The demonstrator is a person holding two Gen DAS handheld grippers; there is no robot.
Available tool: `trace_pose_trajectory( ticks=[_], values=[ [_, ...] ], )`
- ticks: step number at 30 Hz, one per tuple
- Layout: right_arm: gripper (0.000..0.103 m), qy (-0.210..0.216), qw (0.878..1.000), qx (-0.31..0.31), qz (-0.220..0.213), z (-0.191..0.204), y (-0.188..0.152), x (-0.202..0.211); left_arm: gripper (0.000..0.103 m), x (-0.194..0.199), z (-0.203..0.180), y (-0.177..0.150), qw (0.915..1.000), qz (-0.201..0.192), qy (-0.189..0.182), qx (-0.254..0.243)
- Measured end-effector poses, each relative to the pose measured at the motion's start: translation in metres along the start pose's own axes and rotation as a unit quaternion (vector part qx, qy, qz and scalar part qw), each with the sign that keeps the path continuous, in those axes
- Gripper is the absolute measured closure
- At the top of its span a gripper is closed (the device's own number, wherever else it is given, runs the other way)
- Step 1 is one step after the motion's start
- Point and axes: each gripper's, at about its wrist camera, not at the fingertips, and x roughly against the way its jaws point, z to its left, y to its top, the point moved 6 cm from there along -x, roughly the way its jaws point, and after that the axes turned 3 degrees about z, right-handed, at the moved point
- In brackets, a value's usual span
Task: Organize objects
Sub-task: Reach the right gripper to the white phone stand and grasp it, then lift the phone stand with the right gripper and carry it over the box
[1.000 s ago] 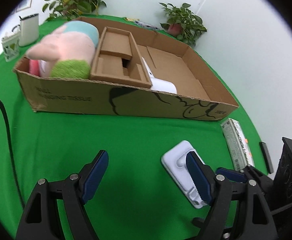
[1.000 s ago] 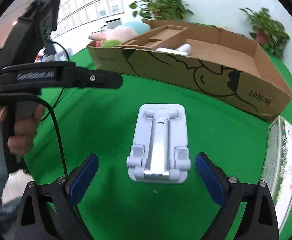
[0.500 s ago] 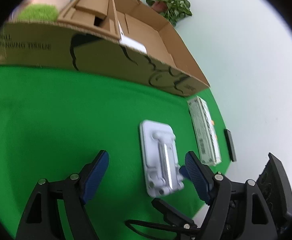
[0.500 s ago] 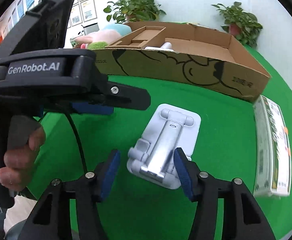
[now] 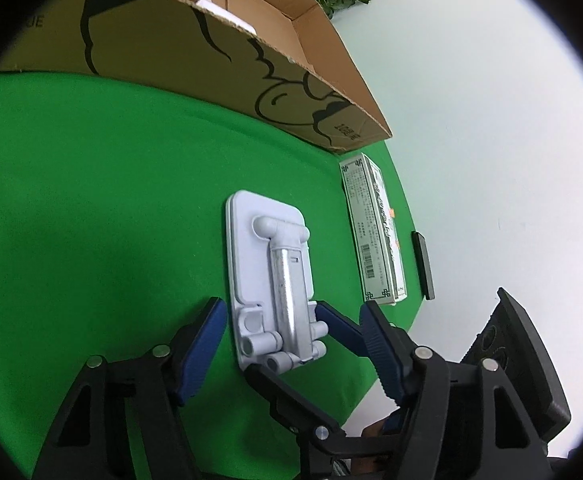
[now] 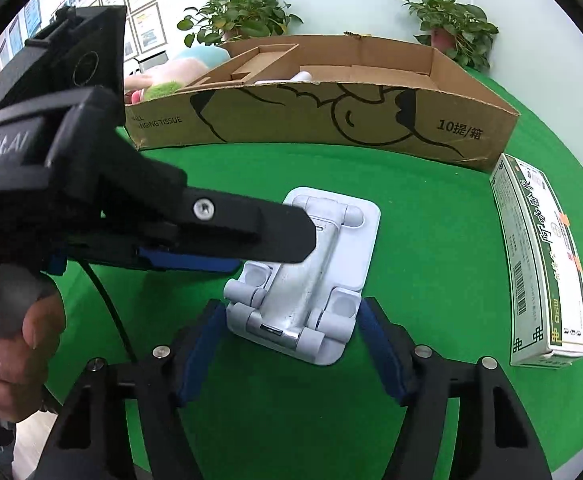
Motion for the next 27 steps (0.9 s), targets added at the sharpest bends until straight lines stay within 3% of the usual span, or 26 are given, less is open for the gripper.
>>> trace_pose_trajectory(
  ticks=[1,5,9,12,13,20,27],
  values=[
    [0.043,0.000,1.000,-0.006,-0.003,-0.001,-0.001,0.002,0.036,0.000,-0.001,-0.002,1.0000,-0.002,0.001,-0.001],
    [0.045,0.018,0.999,-0.030,-0.003,-0.004,-0.011,0.009,0.036,0.002,-0.002,-0.011,0.9999,0.009,-0.007,0.004],
    [0.046,0.077,0.994,-0.073,0.000,-0.009,-0.022,0.021,0.045,0.001,-0.007,-0.021,1.0000,0.007,0.002,-0.003],
    [0.046,0.111,0.989,-0.096,0.000,-0.007,-0.028,0.026,0.068,0.001,-0.006,-0.025,0.9993,0.003,0.035,-0.011],
    [0.046,0.116,0.988,-0.098,-0.001,-0.007,-0.028,0.027,0.068,0.002,-0.005,-0.025,0.9993,0.003,0.036,-0.009],
    [0.046,0.108,0.990,-0.086,-0.022,-0.002,-0.023,0.037,0.069,0.015,-0.016,-0.020,0.9992,-0.023,0.028,-0.013],
    [0.046,0.090,0.990,-0.082,-0.068,-0.009,0.014,0.061,0.070,0.037,-0.052,0.011,0.9968,-0.060,0.024,-0.047]
  ],
)
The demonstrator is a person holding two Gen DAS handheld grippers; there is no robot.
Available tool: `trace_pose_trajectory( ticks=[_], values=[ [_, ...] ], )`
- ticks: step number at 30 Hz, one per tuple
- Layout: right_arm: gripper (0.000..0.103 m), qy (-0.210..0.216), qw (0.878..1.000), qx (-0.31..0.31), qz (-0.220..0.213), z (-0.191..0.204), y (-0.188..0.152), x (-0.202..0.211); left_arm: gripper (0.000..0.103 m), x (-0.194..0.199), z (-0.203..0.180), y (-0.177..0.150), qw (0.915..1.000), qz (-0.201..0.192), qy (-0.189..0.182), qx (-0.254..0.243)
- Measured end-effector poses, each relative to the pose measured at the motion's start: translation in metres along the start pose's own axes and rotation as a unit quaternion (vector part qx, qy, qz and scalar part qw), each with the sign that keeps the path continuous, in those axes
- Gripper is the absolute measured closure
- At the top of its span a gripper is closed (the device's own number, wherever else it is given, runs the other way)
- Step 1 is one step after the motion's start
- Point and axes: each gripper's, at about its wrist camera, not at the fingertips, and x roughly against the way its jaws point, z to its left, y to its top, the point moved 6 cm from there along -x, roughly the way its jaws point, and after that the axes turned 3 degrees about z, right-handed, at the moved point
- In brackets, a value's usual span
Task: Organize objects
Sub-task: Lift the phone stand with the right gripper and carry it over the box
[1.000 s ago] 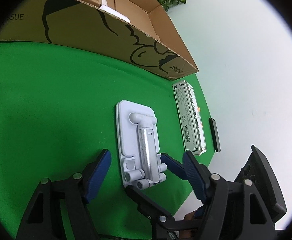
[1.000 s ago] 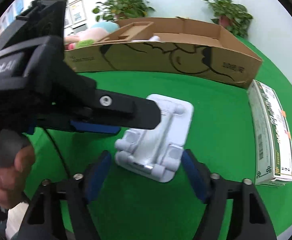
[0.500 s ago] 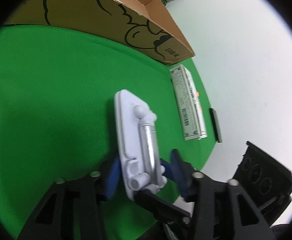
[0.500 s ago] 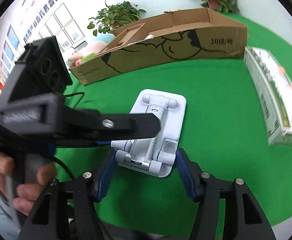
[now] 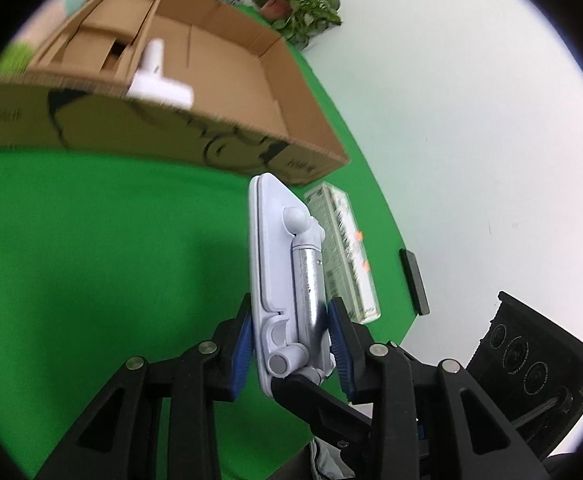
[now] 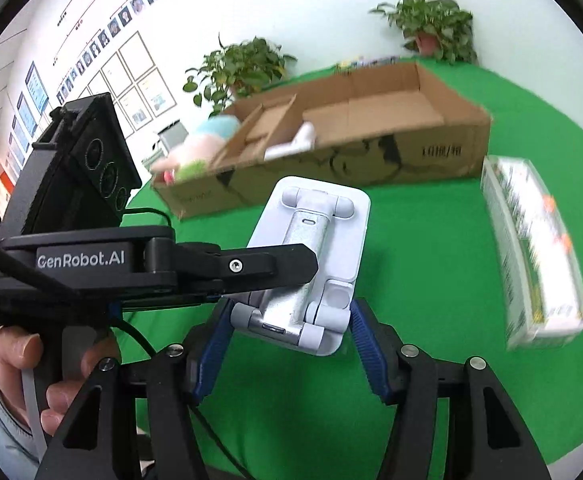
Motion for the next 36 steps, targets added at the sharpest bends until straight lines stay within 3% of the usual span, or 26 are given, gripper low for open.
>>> trace_pose_trajectory(
  ticks=[15,26,36],
  values=[
    [0.047,-0.006,0.998,0.030,-0.051,-0.002,0.109,0.027,0.070,0.026,-0.043,0.079,0.9977,-0.053,0.008,-0.042],
    [0.047,0.001,0.998,0.039,-0.043,0.010,0.174,0.008,0.070,0.048,-0.025,0.140,0.9976,-0.062,0.011,-0.029],
    [0.047,0.013,1.000,0.026,-0.011,-0.003,0.219,-0.038,0.070,0.027,0.001,0.182,0.9989,-0.039,0.025,-0.008]
  ],
)
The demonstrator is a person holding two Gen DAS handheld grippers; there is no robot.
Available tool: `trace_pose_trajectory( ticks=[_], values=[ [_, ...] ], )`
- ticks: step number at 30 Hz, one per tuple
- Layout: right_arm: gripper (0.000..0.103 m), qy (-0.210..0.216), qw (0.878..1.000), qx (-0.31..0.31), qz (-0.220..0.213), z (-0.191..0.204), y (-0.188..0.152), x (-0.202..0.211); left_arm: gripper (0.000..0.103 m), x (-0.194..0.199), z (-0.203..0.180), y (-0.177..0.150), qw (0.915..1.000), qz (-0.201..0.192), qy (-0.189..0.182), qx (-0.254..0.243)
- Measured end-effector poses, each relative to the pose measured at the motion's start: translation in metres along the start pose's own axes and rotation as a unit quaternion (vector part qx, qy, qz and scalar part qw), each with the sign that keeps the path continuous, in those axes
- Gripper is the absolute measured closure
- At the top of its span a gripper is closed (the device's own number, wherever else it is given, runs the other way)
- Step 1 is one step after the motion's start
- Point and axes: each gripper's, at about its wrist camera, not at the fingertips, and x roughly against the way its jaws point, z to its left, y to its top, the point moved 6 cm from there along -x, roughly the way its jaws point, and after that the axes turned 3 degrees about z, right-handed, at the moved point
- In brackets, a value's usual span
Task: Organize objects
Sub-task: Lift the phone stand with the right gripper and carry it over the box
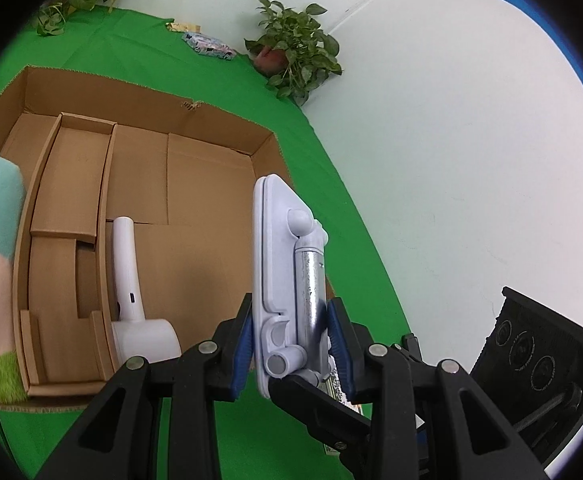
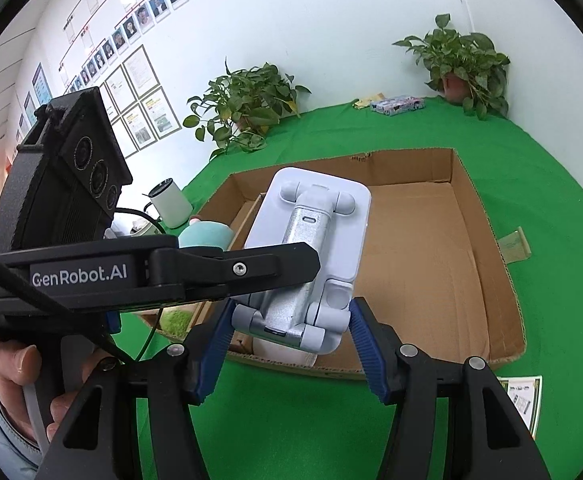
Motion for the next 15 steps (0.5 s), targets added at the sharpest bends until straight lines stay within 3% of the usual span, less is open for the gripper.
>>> trace_pose_trajectory(
  ticks=[8,15],
  values=[
    [0.047,0.033,0.996,-0.024,0.074,-0.038,0.004,-0.052,0.071,-0.046,0.029,0.007,0.9971,0.051,0.036,0.044],
    [0.047,0.078,0.985,-0.079,0.131,-0.078,-0.011,-0.097,0.072,-0.086,0.052,0.003,0.9908,0.085,0.068,0.081]
  ],
)
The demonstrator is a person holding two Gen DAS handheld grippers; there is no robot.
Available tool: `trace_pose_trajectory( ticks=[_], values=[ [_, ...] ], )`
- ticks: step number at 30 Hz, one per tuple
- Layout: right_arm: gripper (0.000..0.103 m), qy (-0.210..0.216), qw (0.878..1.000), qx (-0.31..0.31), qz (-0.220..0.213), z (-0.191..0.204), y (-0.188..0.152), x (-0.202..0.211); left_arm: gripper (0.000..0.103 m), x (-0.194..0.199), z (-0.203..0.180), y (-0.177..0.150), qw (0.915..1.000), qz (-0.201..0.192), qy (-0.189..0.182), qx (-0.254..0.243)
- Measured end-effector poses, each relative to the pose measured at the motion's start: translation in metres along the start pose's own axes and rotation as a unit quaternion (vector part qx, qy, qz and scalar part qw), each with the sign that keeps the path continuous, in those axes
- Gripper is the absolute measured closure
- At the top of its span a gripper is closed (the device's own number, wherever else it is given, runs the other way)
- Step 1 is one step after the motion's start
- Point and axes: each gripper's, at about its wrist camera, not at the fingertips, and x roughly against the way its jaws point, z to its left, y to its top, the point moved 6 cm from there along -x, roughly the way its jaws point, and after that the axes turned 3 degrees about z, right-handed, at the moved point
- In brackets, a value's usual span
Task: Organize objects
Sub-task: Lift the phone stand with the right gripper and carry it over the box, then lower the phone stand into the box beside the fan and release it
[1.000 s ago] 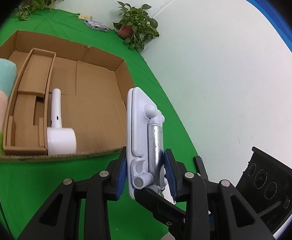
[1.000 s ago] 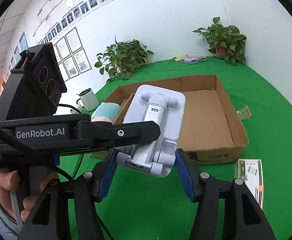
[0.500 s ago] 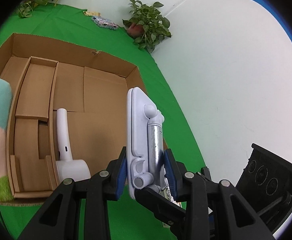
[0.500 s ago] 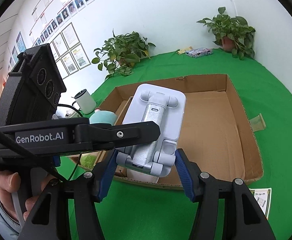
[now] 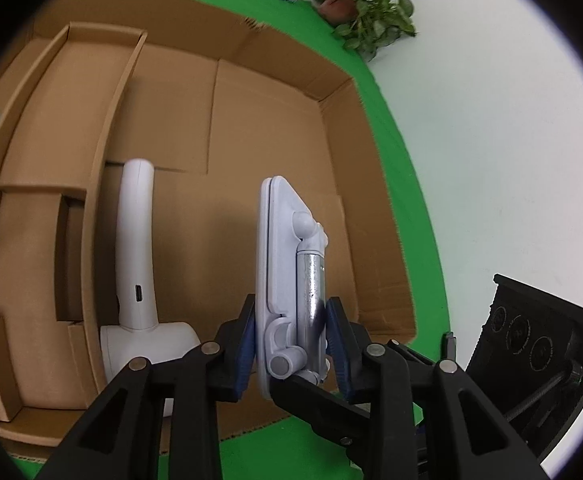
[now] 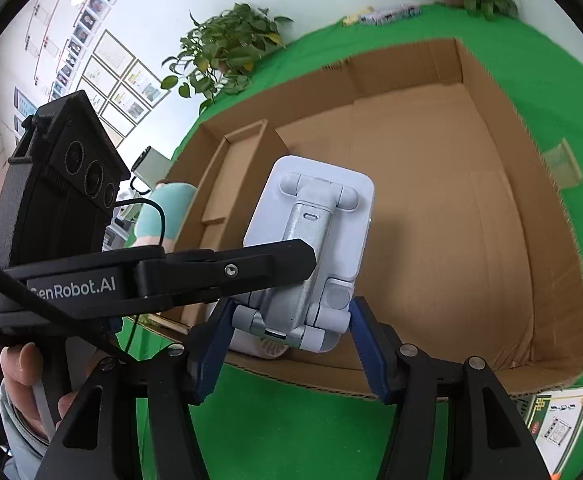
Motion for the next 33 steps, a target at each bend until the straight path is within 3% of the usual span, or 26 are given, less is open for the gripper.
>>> trace_pose_trajectory(
  ticks=[8,17,23,25,29,33],
  values=[
    [0.048,-0.023,0.999,0.007,0.032,-0.012,0.000,-0.022,0.071,-0.017,0.011,0.002,0.9991,0.022,0.028,0.025],
    [0.049,-0.087,0.993,0.052,0.056,0.000,-0.012,-0.035,0.072,-0.005,0.010,-0.008,0.9985,0.019,0.049,0.017],
    [0.048,-0.075,0.994,0.058,0.055,0.006,-0.013,-0.026,0.072,0.035,-0.002,-0.020,0.9979,-0.028,0.052,-0.027],
    [0.048,-0.089,0.994,0.045,0.047,0.001,-0.008,-0.022,0.067,0.046,-0.003,-0.025,0.9959,-0.051,0.063,-0.039],
    [0.051,-0.142,0.987,0.024,0.077,-0.013,-0.005,-0.043,0.067,0.072,-0.003,-0.041,0.9871,-0.103,0.103,-0.066],
    [0.055,-0.133,0.988,0.012,0.082,-0.011,-0.003,-0.058,0.067,0.090,0.003,-0.048,0.9775,-0.139,0.137,-0.080]
  ],
)
